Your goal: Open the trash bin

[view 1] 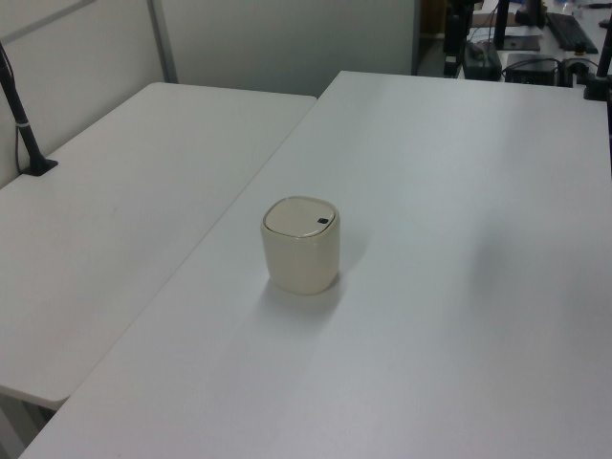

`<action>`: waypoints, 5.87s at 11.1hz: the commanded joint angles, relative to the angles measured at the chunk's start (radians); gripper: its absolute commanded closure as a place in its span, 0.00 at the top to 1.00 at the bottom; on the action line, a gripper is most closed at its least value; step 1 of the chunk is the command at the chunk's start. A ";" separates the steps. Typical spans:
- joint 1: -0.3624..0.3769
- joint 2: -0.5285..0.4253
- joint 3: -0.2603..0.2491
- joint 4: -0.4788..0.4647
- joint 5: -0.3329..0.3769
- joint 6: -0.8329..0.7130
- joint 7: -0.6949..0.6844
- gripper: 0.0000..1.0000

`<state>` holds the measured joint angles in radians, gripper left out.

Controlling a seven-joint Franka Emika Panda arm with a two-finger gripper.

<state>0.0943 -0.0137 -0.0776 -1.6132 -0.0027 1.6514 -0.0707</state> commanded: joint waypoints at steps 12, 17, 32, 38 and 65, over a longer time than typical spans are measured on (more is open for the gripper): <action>0.008 0.006 0.002 0.009 0.018 -0.009 0.003 1.00; 0.062 0.037 0.033 0.013 0.018 0.123 0.056 0.93; 0.262 0.311 0.090 -0.033 -0.069 0.731 0.733 0.00; 0.286 0.380 0.091 -0.033 -0.129 0.775 0.788 0.00; -0.048 -0.068 0.048 -0.033 0.000 0.013 0.077 1.00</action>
<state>0.0436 -0.0719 -0.0212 -1.6188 -0.0091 1.6659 0.0767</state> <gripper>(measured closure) 0.427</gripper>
